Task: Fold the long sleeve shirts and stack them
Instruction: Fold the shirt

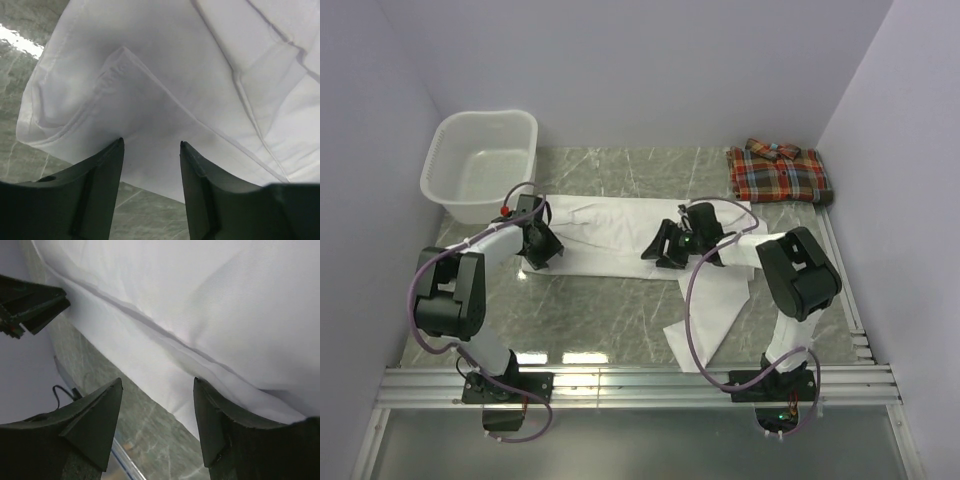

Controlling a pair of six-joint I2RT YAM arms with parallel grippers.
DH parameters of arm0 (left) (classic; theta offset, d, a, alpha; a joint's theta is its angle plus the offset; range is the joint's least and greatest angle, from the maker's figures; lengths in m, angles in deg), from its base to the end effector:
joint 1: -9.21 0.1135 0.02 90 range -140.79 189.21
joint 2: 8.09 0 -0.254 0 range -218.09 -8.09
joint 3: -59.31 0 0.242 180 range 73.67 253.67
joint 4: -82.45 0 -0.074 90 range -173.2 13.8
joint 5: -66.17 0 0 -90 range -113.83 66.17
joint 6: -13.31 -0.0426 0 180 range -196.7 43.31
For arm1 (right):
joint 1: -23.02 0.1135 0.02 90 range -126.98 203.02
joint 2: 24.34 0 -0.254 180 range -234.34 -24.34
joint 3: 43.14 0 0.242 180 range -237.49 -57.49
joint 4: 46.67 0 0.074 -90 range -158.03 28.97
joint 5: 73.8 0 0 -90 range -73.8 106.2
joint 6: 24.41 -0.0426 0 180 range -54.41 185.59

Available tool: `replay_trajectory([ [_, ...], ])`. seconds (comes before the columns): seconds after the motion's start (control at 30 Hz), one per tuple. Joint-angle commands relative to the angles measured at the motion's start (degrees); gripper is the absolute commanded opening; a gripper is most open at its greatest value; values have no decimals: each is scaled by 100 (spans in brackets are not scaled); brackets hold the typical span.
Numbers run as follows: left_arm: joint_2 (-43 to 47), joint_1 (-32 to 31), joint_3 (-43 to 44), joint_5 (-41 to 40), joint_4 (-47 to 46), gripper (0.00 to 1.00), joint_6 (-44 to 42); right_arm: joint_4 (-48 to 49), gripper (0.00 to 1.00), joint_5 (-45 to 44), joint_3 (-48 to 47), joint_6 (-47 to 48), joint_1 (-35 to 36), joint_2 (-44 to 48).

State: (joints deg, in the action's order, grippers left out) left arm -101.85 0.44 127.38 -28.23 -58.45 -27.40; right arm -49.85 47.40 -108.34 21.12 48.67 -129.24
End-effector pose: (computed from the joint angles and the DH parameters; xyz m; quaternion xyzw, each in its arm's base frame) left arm 0.3013 -0.0432 0.1567 -0.3455 0.9119 -0.0731 0.2089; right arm 0.3082 0.1725 0.1292 0.0383 0.8886 0.4229 0.1735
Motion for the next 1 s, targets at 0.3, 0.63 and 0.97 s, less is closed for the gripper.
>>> replay_trajectory([
  [0.3, 1772, -1730, 307, -404, 135, 66, -1236, -3092, 78, -2642, -733, 1371, -428, 2491],
  [0.63, 1572, -4930, 217, -983, -533, 73, -2336, -4633, 99, -3569, 4, 1300, -1632, 4337],
  [0.97, -537, -7313, 1791, -1512, -172, 70, -3778, -4739, 98, -3454, 629, 1133, -2081, 5401],
])
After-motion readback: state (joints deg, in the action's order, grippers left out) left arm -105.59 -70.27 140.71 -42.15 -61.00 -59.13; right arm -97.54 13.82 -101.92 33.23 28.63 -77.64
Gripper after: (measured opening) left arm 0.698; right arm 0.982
